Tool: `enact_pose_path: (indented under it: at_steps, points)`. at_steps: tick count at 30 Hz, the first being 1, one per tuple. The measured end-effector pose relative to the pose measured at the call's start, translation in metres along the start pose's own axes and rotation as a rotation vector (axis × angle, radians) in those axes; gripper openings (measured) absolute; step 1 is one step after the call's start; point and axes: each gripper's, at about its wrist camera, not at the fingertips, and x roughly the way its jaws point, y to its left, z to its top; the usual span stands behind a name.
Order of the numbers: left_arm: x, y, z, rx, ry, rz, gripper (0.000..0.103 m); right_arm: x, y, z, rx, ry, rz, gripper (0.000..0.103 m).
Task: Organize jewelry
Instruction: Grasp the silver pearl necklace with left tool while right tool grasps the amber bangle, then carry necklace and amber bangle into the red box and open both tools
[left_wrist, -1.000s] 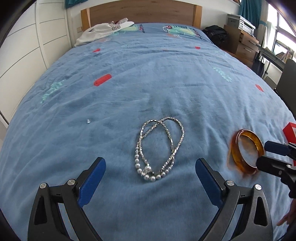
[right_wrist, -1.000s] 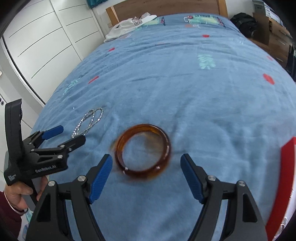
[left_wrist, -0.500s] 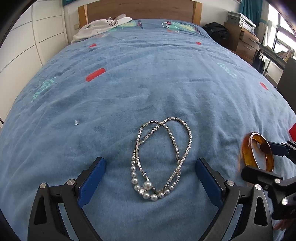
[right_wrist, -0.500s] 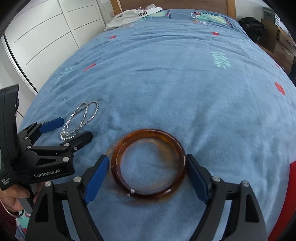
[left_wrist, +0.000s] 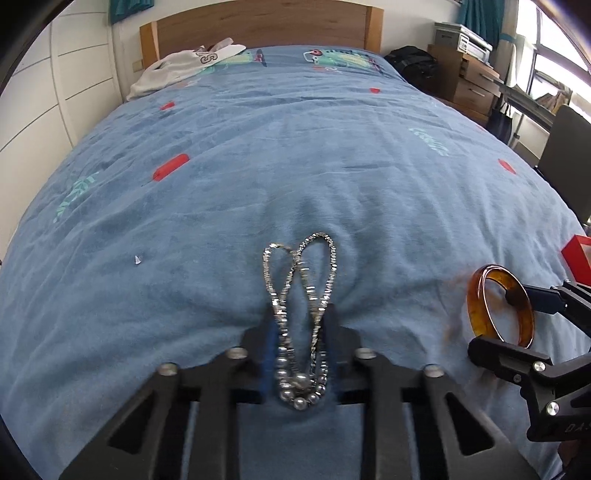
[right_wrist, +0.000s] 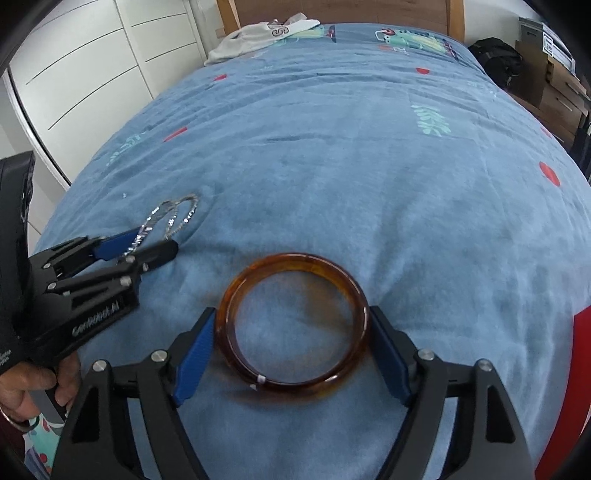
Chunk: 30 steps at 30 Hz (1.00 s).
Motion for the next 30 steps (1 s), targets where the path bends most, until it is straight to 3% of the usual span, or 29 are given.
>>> enact_pose_path:
  at_steps: [1,7,14,24,30]
  points:
    - [-0.002,-0.002,0.0,0.006,0.003,-0.004,0.009,-0.002,0.0,-0.001,-0.002,-0.005,0.001,0.078]
    - [-0.025,-0.015,0.0,0.037,-0.01,-0.04,0.008,-0.03,-0.01,-0.007,0.03,-0.049,0.025,0.077]
    - [-0.066,-0.05,0.01,0.053,-0.049,-0.107,0.008,-0.095,-0.041,-0.018,0.085,-0.109,-0.01,0.078]
    - [-0.105,-0.17,0.017,0.129,-0.049,-0.32,0.008,-0.191,-0.15,-0.073,0.197,-0.137,-0.163,0.078]
    - [-0.103,-0.246,0.014,0.17,-0.023,-0.409,0.008,-0.211,-0.219,-0.083,0.175,-0.117,-0.197,0.078]
